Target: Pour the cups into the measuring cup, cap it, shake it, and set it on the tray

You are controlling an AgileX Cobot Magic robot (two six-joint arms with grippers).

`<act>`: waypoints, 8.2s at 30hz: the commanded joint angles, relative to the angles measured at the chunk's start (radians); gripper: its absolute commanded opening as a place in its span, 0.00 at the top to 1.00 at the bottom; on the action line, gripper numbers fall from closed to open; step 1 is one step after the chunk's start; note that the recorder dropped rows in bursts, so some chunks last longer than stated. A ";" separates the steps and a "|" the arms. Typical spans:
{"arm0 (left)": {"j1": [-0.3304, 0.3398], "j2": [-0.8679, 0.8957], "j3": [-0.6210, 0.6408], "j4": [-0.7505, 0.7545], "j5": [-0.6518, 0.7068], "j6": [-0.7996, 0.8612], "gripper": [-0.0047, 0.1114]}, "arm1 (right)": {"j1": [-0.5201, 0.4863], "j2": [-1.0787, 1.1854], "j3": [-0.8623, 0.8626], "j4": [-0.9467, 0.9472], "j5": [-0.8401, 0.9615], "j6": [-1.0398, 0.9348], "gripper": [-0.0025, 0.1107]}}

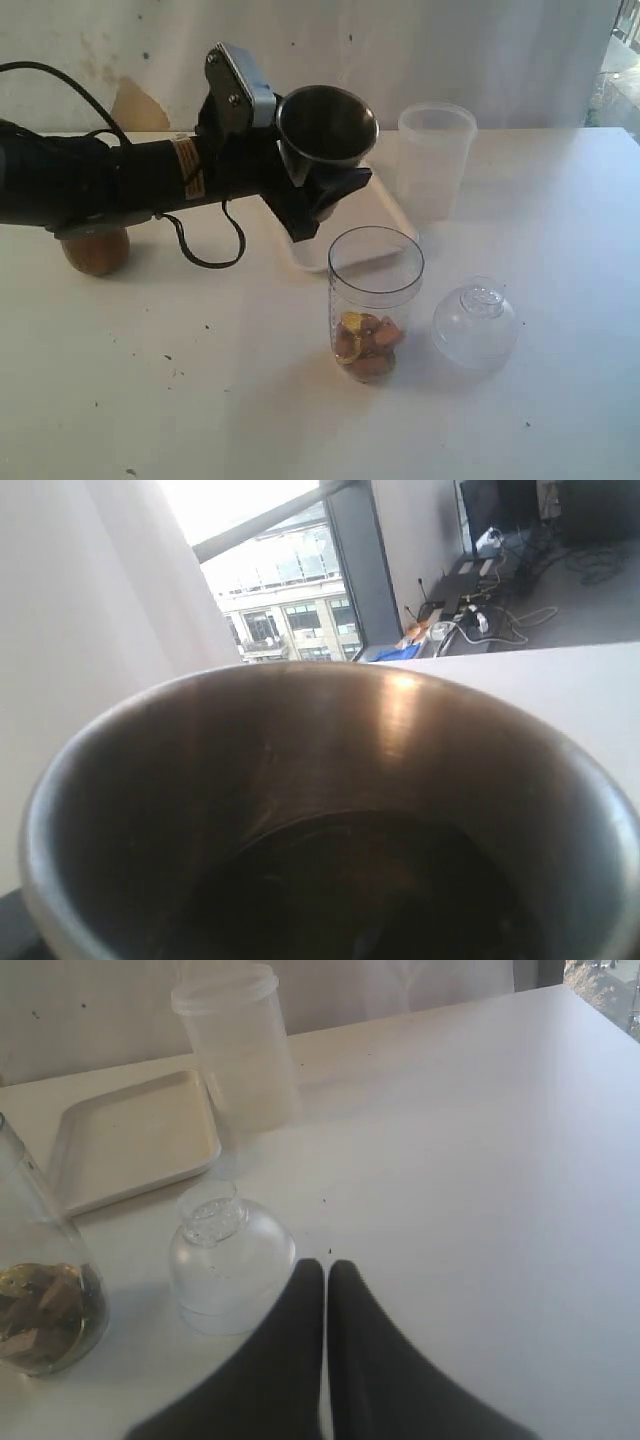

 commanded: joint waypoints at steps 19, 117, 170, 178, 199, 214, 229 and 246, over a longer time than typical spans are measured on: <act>-0.010 -0.018 -0.013 0.034 0.024 0.359 0.96 | -0.003 -0.004 0.006 -0.007 -0.002 0.006 0.97; -0.034 -0.020 -0.015 -0.022 0.079 1.074 0.96 | -0.003 -0.004 0.006 -0.005 -0.002 0.014 0.97; 0.212 0.336 0.008 -0.684 -0.199 0.099 0.96 | -0.003 -0.004 0.006 -0.007 -0.002 0.015 0.97; 0.212 0.379 0.002 -0.684 -0.204 0.099 0.96 | -0.003 -0.004 0.006 -0.007 -0.002 0.048 0.97; 0.210 0.360 0.002 -0.654 -0.204 0.071 0.06 | -0.003 -0.004 0.006 -0.005 -0.002 0.048 0.97; 0.210 0.207 0.004 -0.589 -0.128 0.052 0.06 | -0.003 -0.004 0.006 -0.007 -0.002 0.048 0.97; 0.209 -0.199 0.004 -0.584 0.328 -0.015 0.36 | -0.003 -0.004 0.006 -0.007 -0.002 0.048 0.97; 0.100 -1.088 0.259 -0.490 0.996 -0.232 0.95 | -0.003 -0.004 0.006 -0.007 -0.002 0.048 0.97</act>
